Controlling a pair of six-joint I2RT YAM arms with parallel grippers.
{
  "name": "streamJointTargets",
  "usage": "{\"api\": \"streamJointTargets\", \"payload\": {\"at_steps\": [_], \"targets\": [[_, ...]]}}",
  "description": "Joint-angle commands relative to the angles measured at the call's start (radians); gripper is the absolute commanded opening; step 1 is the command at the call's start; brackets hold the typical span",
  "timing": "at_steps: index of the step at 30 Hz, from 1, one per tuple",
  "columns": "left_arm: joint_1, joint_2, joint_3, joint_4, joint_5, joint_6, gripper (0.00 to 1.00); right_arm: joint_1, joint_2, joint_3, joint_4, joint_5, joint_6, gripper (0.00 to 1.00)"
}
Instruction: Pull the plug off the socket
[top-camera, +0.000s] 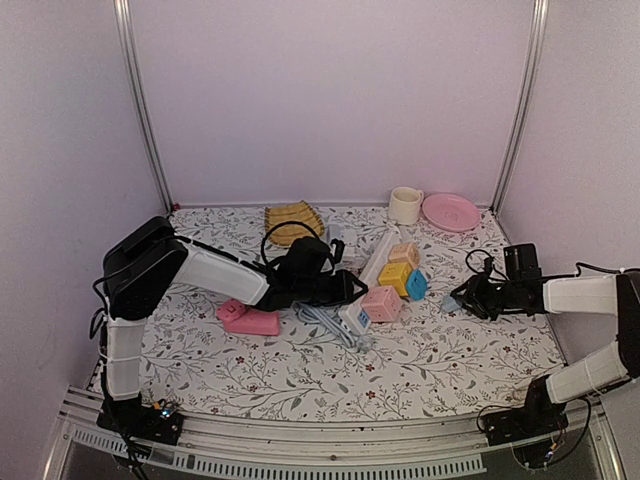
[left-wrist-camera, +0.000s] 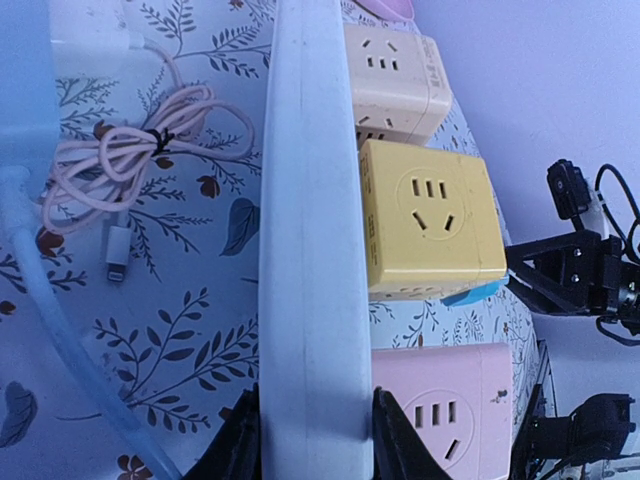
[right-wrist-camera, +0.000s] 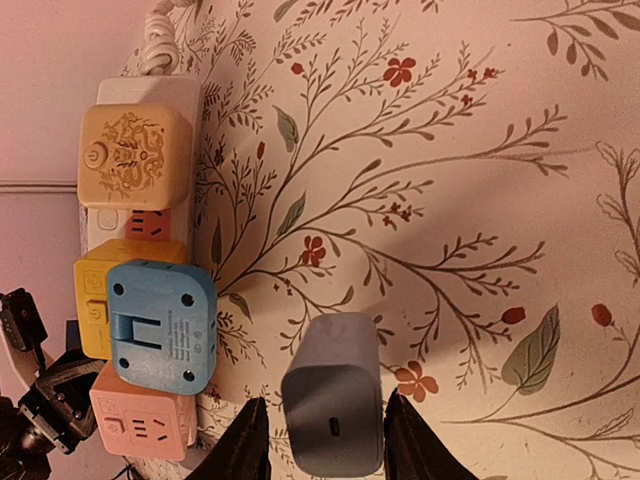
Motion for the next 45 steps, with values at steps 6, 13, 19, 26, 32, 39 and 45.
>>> {"api": "streamJointTargets", "payload": {"at_steps": [6,13,19,26,32,39,45], "targets": [[-0.011,0.069,-0.075,-0.173,-0.016,0.075,0.0,-0.082,0.051,-0.014,0.053,-0.017,-0.093,0.6],[-0.011,0.071,-0.084,-0.172,-0.014,0.076,0.0,-0.082,-0.019,-0.019,0.035,-0.026,-0.098,0.84],[-0.011,0.075,-0.082,-0.172,-0.017,0.077,0.0,-0.022,-0.08,-0.019,0.063,-0.056,-0.064,0.93],[-0.009,0.079,-0.087,-0.176,-0.022,0.075,0.0,0.103,-0.06,-0.008,0.186,-0.065,0.021,0.97],[-0.009,0.08,-0.084,-0.183,-0.02,0.073,0.0,0.142,0.073,-0.004,0.335,-0.111,0.081,0.98],[-0.009,0.08,-0.069,-0.201,-0.019,0.076,0.0,0.148,0.246,-0.015,0.598,-0.196,0.149,0.98],[-0.007,0.088,-0.055,-0.206,-0.012,0.076,0.0,0.147,0.344,-0.03,0.853,-0.239,0.262,0.98]]}}
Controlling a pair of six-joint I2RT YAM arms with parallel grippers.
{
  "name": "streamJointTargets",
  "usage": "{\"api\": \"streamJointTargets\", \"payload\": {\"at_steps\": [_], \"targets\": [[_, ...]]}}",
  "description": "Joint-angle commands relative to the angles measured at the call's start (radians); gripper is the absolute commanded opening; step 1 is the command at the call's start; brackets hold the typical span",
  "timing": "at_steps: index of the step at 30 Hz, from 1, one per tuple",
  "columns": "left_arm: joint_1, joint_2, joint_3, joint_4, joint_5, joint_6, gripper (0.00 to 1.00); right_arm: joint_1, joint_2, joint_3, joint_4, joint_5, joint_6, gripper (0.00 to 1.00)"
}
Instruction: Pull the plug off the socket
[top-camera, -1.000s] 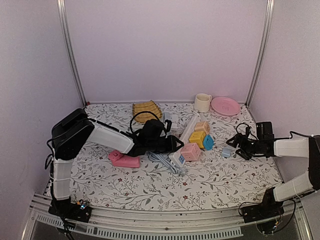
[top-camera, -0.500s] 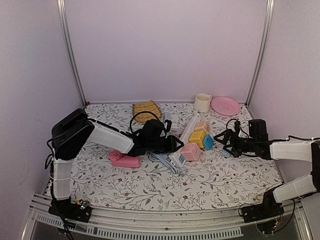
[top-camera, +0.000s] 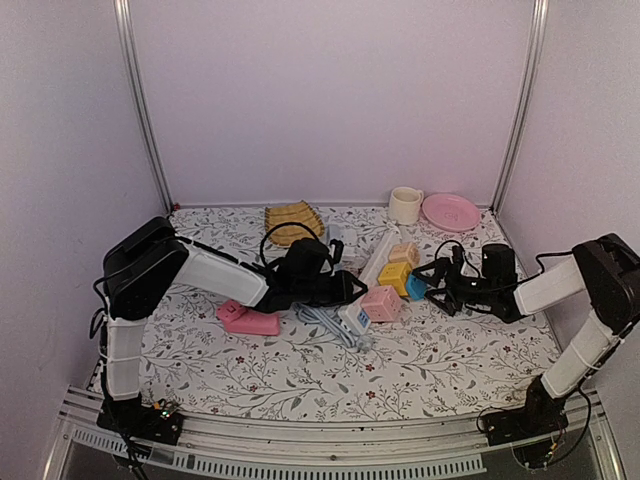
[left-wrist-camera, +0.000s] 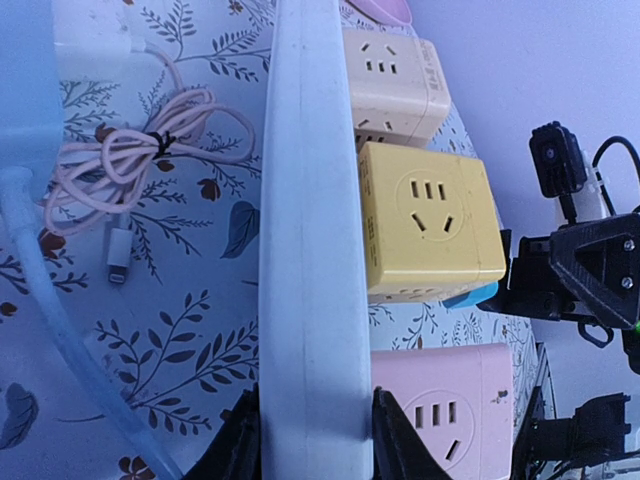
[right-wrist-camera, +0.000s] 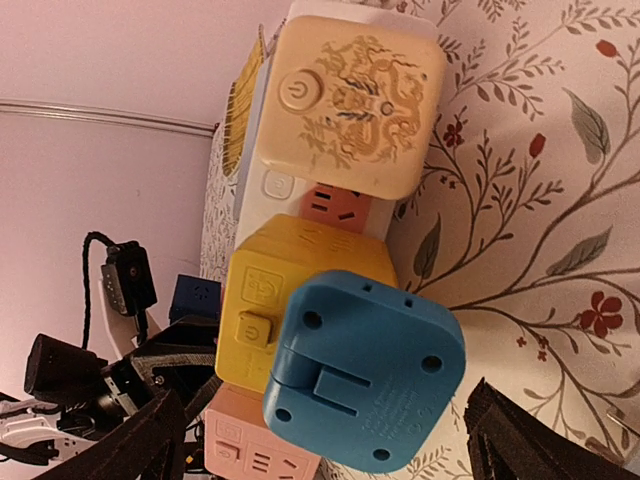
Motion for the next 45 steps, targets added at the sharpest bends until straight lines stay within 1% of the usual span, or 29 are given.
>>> {"api": "streamJointTargets", "payload": {"at_steps": [1,5,11,14,17,20,25,27,30,32,36,39,40,45], "targets": [[-0.008,0.089,-0.036,-0.229,-0.005,0.079,0.0,0.005,0.077,-0.015,0.282,-0.057,0.114,0.98],[-0.008,0.084,-0.032,-0.234,-0.006,0.079,0.0,0.007,0.143,-0.007,0.341,-0.066,0.168,0.98],[-0.007,0.079,-0.035,-0.233,-0.008,0.079,0.0,0.007,0.191,-0.015,0.371,-0.063,0.201,0.98],[-0.008,0.082,-0.034,-0.231,-0.006,0.08,0.0,0.011,0.214,-0.016,0.422,-0.081,0.221,0.97],[-0.008,0.083,-0.034,-0.231,-0.004,0.083,0.0,0.012,0.241,-0.018,0.527,-0.127,0.255,0.96],[-0.007,0.083,-0.034,-0.231,-0.003,0.086,0.0,0.012,0.258,-0.037,0.656,-0.157,0.312,0.93],[-0.006,0.084,-0.037,-0.231,-0.008,0.087,0.0,0.012,0.231,-0.104,0.811,-0.147,0.391,0.88],[-0.004,0.086,-0.038,-0.228,-0.008,0.088,0.0,0.012,0.206,-0.14,0.845,-0.131,0.412,0.87],[-0.005,0.089,-0.038,-0.227,-0.006,0.089,0.0,0.012,0.154,-0.179,0.837,-0.104,0.412,0.85],[-0.005,0.089,-0.037,-0.226,-0.006,0.091,0.0,0.013,0.127,-0.188,0.801,-0.089,0.398,0.81],[-0.004,0.093,-0.035,-0.226,-0.006,0.095,0.0,0.012,0.092,-0.187,0.719,-0.064,0.352,0.7],[-0.004,0.093,-0.038,-0.227,-0.007,0.096,0.0,0.012,0.101,-0.164,0.658,-0.062,0.34,0.63],[-0.004,0.092,-0.038,-0.227,-0.008,0.096,0.0,0.013,0.11,-0.154,0.649,-0.064,0.339,0.59],[-0.004,0.088,-0.045,-0.224,-0.012,0.096,0.0,0.013,0.148,-0.121,0.62,-0.06,0.342,0.47]]}}
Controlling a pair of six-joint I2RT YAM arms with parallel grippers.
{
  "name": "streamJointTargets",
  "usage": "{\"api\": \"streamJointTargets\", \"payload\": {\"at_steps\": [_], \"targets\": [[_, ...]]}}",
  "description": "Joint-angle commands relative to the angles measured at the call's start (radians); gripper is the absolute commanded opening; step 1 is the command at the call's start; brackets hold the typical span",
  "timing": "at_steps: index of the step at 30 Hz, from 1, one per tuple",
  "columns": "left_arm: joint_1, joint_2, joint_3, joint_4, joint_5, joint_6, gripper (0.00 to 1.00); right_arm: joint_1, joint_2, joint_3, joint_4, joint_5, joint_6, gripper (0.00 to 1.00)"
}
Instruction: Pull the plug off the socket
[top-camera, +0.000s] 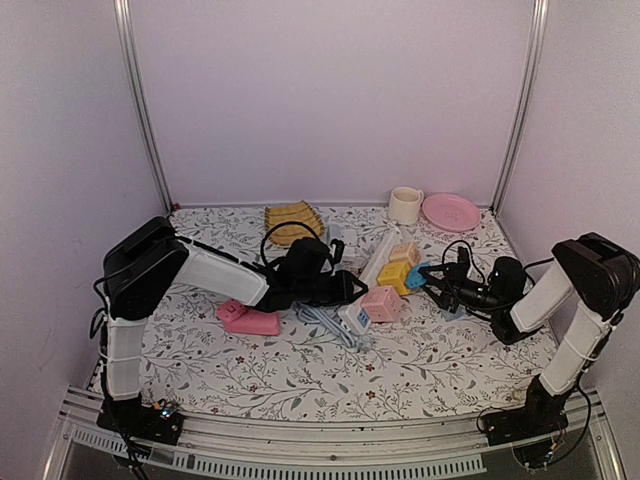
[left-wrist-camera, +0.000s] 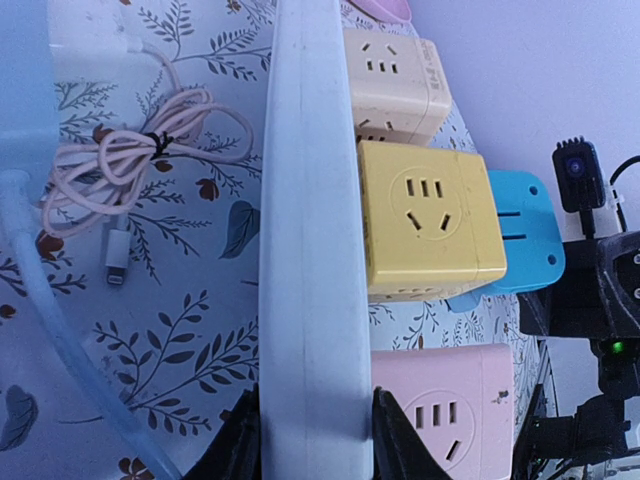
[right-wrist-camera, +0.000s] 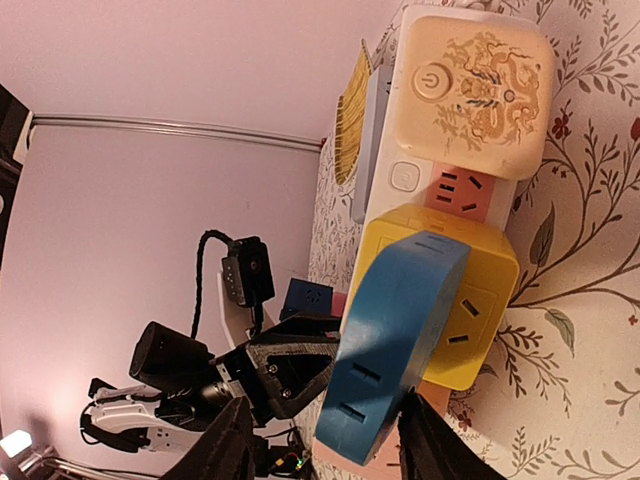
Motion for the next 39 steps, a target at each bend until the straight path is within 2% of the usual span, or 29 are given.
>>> {"api": "streamJointTargets", "payload": {"at_steps": [1,8,12,14,17,18,24,27,34,36,39], "targets": [[-0.005,0.086,-0.055,-0.209,-0.015,0.086,0.0,0.007,0.037,0.04,-0.044,0.016,-0.011,0.45],[-0.004,0.088,-0.061,-0.197,-0.005,0.088,0.0,0.006,0.046,0.069,-0.088,0.001,-0.017,0.24],[-0.005,0.097,-0.063,-0.187,0.007,0.082,0.02,0.007,0.004,0.07,-0.184,0.015,-0.047,0.21],[-0.005,0.103,-0.062,-0.182,0.013,0.079,0.03,0.006,-0.038,0.084,-0.278,0.028,-0.078,0.26],[-0.006,0.108,-0.06,-0.178,0.017,0.077,0.03,0.007,-0.084,0.111,-0.431,0.061,-0.155,0.43],[-0.006,0.11,-0.06,-0.176,0.018,0.077,0.03,0.006,-0.095,0.116,-0.46,0.071,-0.182,0.45],[-0.009,0.13,-0.052,-0.162,0.04,0.067,0.02,0.006,-0.072,0.16,-0.495,0.054,-0.211,0.45],[-0.013,0.137,-0.052,-0.155,0.048,0.058,0.02,0.007,-0.053,0.17,-0.495,0.048,-0.205,0.4],[-0.028,0.141,-0.057,-0.123,0.085,0.038,0.04,0.006,-0.106,0.173,-0.528,0.05,-0.198,0.18],[-0.038,0.139,-0.057,-0.106,0.104,0.029,0.08,0.006,-0.129,0.18,-0.566,0.054,-0.208,0.12],[-0.056,0.124,-0.068,-0.064,0.133,0.009,0.19,0.006,-0.161,0.189,-0.631,0.063,-0.235,0.07]]}}
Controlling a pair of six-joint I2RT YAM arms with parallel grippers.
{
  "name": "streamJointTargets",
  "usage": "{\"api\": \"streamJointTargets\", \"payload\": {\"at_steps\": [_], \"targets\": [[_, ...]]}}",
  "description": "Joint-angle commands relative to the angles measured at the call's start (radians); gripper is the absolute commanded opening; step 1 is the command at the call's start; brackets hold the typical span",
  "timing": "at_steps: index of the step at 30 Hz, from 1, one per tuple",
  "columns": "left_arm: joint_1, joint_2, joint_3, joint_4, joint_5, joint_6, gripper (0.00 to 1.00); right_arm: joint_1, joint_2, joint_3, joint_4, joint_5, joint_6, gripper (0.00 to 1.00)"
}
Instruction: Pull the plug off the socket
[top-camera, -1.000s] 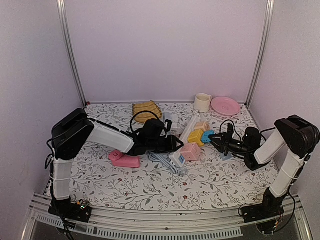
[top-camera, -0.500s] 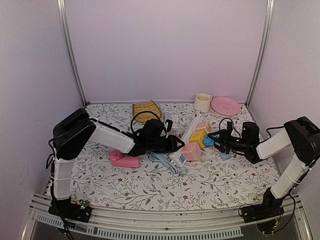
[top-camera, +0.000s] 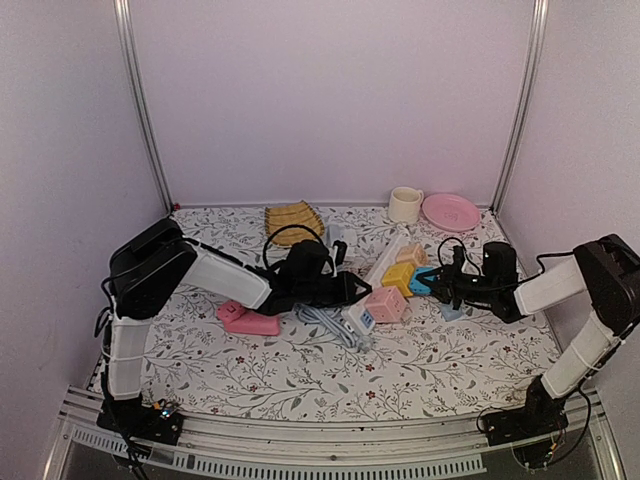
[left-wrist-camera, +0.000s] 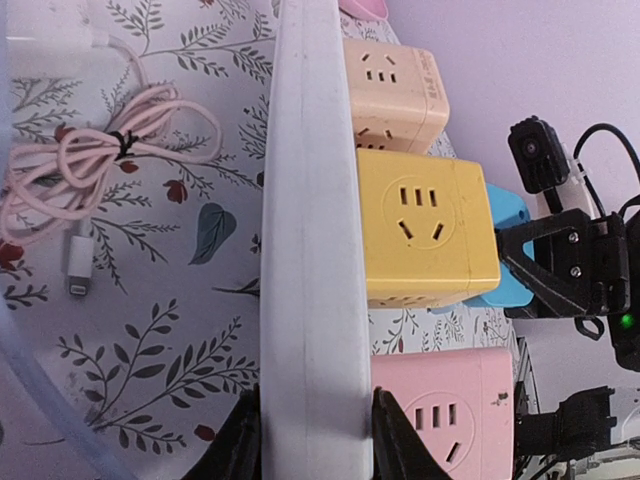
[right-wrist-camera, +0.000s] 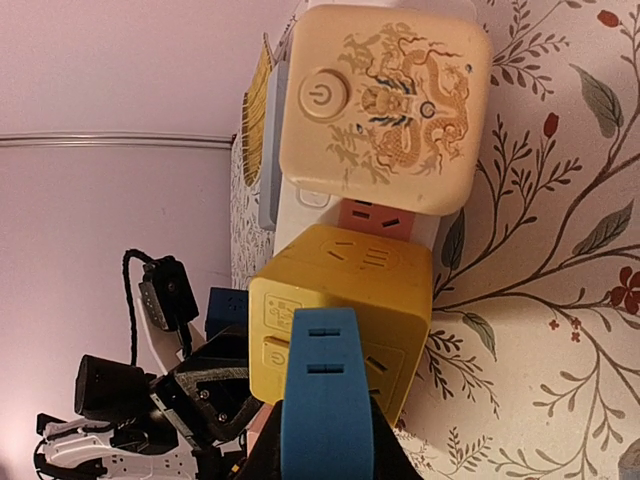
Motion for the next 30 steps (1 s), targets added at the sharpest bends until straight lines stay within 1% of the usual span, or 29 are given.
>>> {"api": "streamJointTargets", "payload": {"at_steps": [1,2,4,5,6,7,10,11,16,17,18,19,24,27,30], "targets": [[-0.067,0.082,-0.067,-0.147,0.073,0.031,0.23,0.007,-0.068,0.034,-0.084,0.016,-0.06,0.06],[-0.073,0.077,-0.064,-0.145,0.072,0.034,0.29,0.006,-0.076,0.037,-0.1,0.02,-0.068,0.05],[-0.08,0.064,-0.058,-0.148,0.059,0.05,0.47,0.007,-0.081,0.044,-0.126,0.018,-0.085,0.05],[-0.081,0.059,-0.056,-0.148,0.055,0.058,0.58,0.007,-0.078,0.048,-0.135,0.01,-0.092,0.05],[-0.081,0.055,-0.054,-0.143,0.053,0.068,0.66,0.007,-0.072,0.052,-0.138,-0.002,-0.1,0.04],[-0.081,0.05,-0.049,-0.147,0.046,0.077,0.72,0.007,-0.068,0.056,-0.141,-0.01,-0.104,0.04],[-0.078,0.037,-0.028,-0.171,0.017,0.117,0.84,0.006,-0.051,0.067,-0.145,-0.038,-0.121,0.04],[-0.076,0.033,-0.021,-0.181,0.006,0.129,0.86,0.007,-0.041,0.073,-0.153,-0.05,-0.127,0.04],[-0.056,0.011,0.001,-0.193,-0.01,0.171,0.88,0.007,-0.049,0.084,-0.173,-0.078,-0.15,0.04],[-0.052,0.008,0.01,-0.202,-0.017,0.188,0.9,0.008,-0.053,0.09,-0.183,-0.082,-0.158,0.04],[-0.046,0.009,0.024,-0.215,-0.016,0.208,0.96,0.008,-0.055,0.095,-0.192,-0.086,-0.165,0.04],[-0.044,0.012,0.045,-0.234,-0.015,0.23,0.97,0.008,-0.055,0.1,-0.199,-0.089,-0.169,0.04],[-0.03,0.041,0.175,-0.34,-0.012,0.31,0.97,0.02,-0.048,0.124,-0.219,-0.093,-0.18,0.04],[-0.022,0.088,0.282,-0.456,-0.025,0.337,0.97,0.029,-0.048,0.129,-0.224,-0.086,-0.179,0.04],[-0.01,0.102,0.317,-0.463,0.006,0.338,0.97,0.032,-0.041,0.13,-0.224,-0.083,-0.179,0.04]]}}
